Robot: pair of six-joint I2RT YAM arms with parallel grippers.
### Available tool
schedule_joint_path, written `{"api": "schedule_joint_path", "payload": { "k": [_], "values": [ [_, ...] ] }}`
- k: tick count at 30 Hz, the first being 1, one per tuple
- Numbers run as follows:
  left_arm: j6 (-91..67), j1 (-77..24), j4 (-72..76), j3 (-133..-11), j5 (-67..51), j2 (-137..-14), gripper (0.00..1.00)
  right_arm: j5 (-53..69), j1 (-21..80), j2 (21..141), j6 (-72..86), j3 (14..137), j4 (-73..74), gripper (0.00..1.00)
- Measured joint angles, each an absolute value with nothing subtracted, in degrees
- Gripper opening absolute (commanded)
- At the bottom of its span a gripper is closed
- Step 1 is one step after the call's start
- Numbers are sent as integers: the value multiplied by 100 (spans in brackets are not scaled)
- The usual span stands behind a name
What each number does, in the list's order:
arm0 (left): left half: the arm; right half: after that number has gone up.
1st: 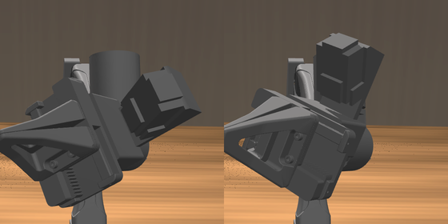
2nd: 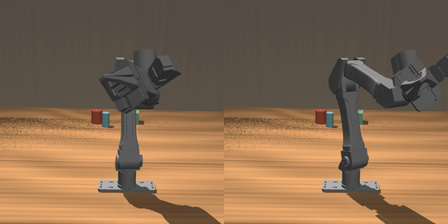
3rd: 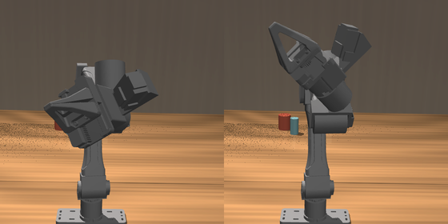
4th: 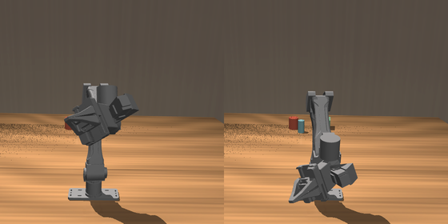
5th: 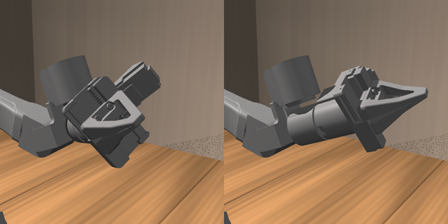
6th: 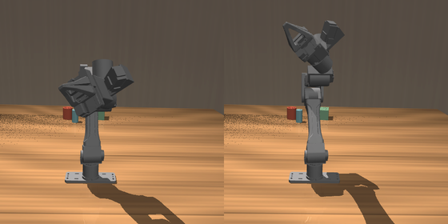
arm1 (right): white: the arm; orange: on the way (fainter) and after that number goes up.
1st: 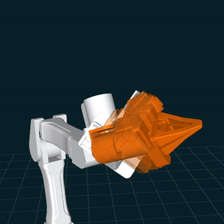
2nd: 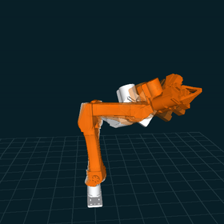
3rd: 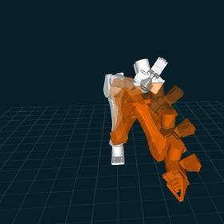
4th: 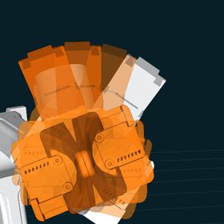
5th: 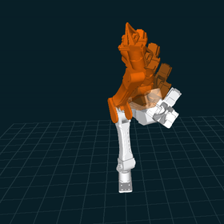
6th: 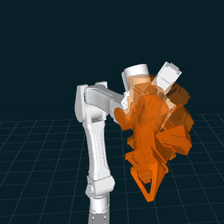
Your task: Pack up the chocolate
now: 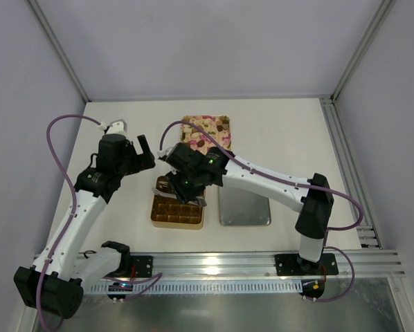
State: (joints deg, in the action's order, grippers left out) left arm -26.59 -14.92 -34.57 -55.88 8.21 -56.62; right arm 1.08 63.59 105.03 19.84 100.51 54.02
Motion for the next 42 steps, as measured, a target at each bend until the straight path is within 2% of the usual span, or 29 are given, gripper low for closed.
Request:
{"api": "schedule_joint_path", "payload": {
  "k": [12, 22, 30, 42],
  "values": [
    [-2659, -1492, -3457, -5588, 849, -5662, 100, -395, 6123, 10416, 1881, 10278, 5557, 44],
    [-2659, -1492, -3457, -5588, 854, -5662, 100, -521, 4648, 10143, 1505, 10254, 5559, 44],
    [-2657, -1492, -3459, -5588, 856, -5662, 100, -443, 3835, 11019, 1247, 10925, 5621, 44],
    [-2659, -1492, -3459, -5588, 858, -5662, 100, -134, 3809, 11793, 567, 11367, 5579, 49]
  ]
}}
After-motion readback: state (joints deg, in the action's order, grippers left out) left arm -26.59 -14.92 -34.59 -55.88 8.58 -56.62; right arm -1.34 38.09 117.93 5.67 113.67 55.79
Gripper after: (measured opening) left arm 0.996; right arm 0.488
